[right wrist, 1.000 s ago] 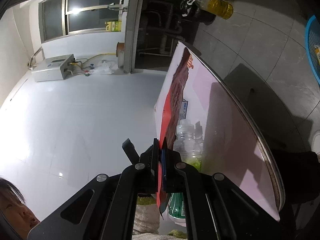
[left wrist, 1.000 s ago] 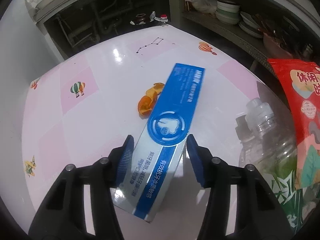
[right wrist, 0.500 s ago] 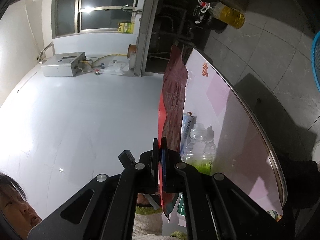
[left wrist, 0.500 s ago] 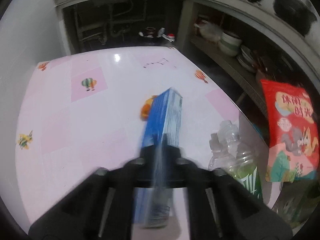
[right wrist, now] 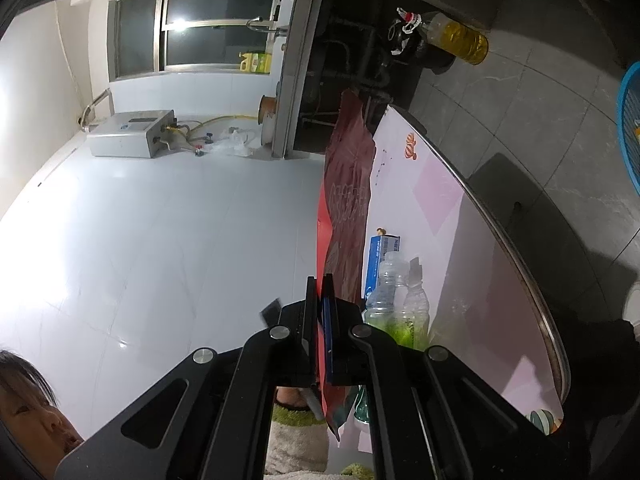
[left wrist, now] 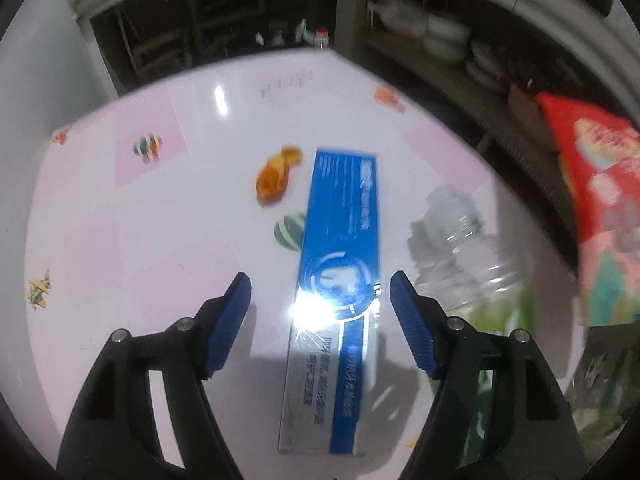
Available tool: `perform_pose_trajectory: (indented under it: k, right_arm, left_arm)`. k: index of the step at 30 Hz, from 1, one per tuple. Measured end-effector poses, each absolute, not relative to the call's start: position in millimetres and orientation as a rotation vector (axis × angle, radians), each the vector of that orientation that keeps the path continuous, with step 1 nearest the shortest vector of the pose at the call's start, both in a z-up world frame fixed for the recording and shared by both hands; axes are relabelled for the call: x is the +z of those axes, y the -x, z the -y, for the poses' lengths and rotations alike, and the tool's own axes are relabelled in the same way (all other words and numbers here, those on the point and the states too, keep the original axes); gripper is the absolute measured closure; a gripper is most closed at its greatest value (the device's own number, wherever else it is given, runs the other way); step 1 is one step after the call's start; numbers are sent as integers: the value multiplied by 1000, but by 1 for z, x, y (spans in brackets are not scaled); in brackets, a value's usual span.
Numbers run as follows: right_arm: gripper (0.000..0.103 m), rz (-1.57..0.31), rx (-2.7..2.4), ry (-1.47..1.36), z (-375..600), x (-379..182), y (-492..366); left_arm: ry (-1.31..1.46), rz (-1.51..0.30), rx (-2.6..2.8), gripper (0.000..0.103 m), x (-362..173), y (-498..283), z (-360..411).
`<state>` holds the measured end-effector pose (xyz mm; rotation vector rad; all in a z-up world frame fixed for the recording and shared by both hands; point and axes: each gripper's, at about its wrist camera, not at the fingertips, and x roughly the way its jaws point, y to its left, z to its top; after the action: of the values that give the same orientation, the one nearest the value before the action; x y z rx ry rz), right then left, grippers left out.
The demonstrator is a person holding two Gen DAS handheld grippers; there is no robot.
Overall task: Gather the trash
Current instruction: 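Grasp the blue toothpaste box with the left tool while the right tool holds the bag, then carry the toothpaste box and snack bag toward the wastebasket with both tools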
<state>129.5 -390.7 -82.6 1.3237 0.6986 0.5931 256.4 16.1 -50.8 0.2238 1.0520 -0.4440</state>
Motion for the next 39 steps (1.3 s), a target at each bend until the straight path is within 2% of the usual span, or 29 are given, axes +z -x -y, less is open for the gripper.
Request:
perform_pose_trajectory:
  k: [7,11,12,27,39]
  right_arm:
    - [100,-697,570,-1331,399,-87,-125]
    - [100,-706,555,-1339,401,-91,-127]
    - [100,-706,553,-1340,401,-92,-127]
    - [100,-691,539,-1358,404,-95,-126]
    - [100,-645,532,-1362,411,-91,-115]
  left_arm:
    - [-214,-1148,-424,37,-79,-274,-19]
    - [-223,-1146,-411,53,-82,-273,-20]
    - [-225,-1146,-404,54,-82,-273,-21]
    - [-76,-1024,-322,57,-32,-253,-63]
    - [-24,-833,-360,57,46,-229,-56]
